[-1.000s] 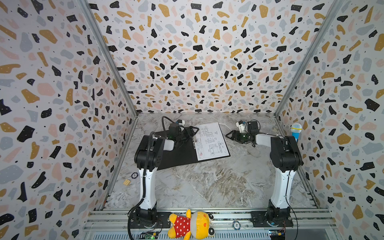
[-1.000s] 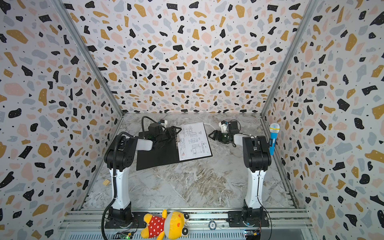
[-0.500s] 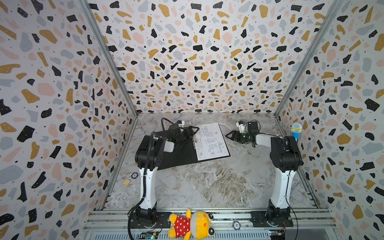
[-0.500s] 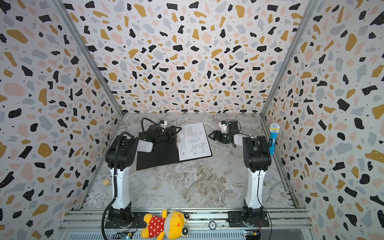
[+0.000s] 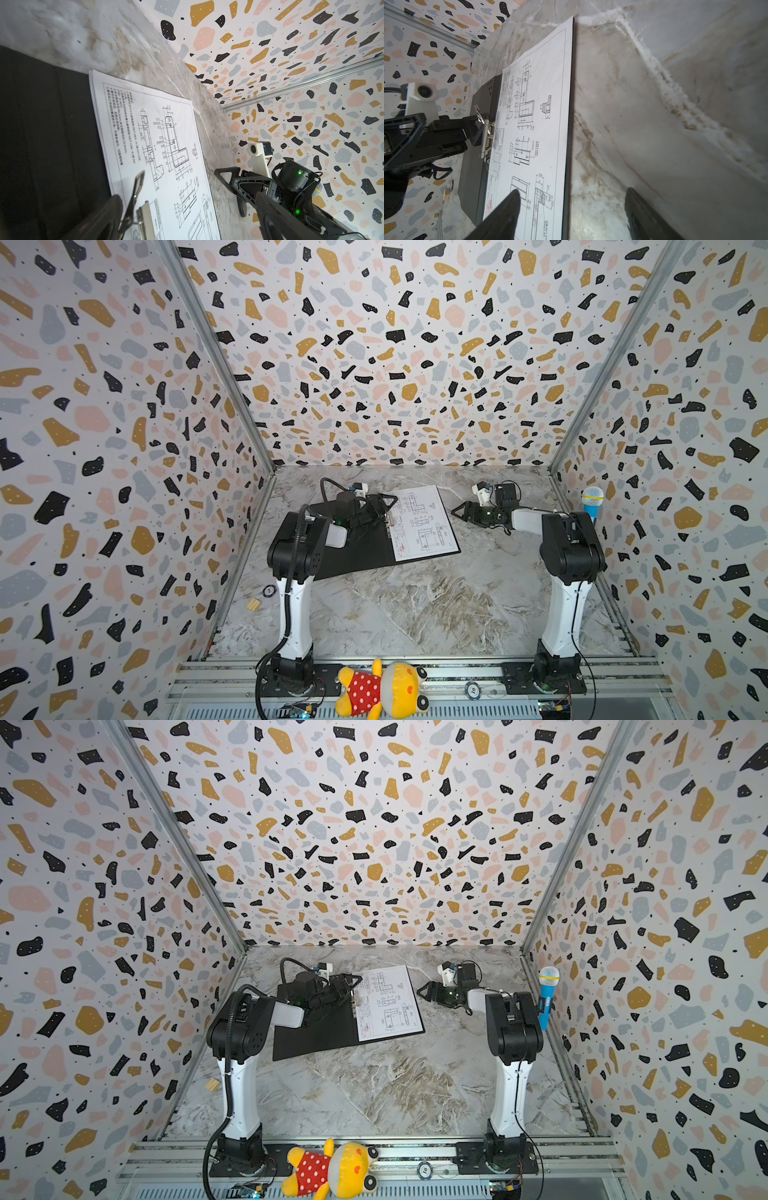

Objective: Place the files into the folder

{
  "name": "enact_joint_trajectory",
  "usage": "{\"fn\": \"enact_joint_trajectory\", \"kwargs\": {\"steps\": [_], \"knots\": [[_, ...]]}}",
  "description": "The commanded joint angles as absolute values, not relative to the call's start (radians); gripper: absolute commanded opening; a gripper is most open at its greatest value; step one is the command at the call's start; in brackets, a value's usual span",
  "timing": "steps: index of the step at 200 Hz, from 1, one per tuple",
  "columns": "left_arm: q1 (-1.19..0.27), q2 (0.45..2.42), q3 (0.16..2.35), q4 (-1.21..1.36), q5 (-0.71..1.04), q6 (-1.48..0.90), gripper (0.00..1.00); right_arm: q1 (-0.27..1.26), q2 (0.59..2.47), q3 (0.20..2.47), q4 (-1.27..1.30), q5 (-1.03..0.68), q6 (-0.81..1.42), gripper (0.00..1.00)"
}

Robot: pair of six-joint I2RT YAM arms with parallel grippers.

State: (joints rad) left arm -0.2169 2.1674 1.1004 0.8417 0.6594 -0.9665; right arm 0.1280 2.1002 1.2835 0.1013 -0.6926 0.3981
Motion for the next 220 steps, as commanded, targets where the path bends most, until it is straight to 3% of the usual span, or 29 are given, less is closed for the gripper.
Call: {"fn": "enact_joint_trajectory", "kwargs": {"steps": [1, 76, 115, 220], "knots": [[-0.212, 2.113, 1.079, 0.915, 0.684, -0.979, 1.0, 0.128, 2.066, 1.258, 0.031, -0.687, 0.392, 0.8], [-0.212, 2.055, 0.995, 0.986, 0.704, -1.0, 1.0, 0.132, 2.044, 1.272, 0.012, -0.679, 0.39, 0.8], [-0.212, 2.038, 0.944, 1.04, 0.707, -1.025, 0.99, 0.17, 2.03, 1.267, 0.002, -0.674, 0.391, 0.74], [-0.182, 2.016, 1.012, 0.643, 0.567, -0.839, 0.92, 0.257, 1.939, 1.289, 0.018, -0.675, 0.478, 0.68]]}}
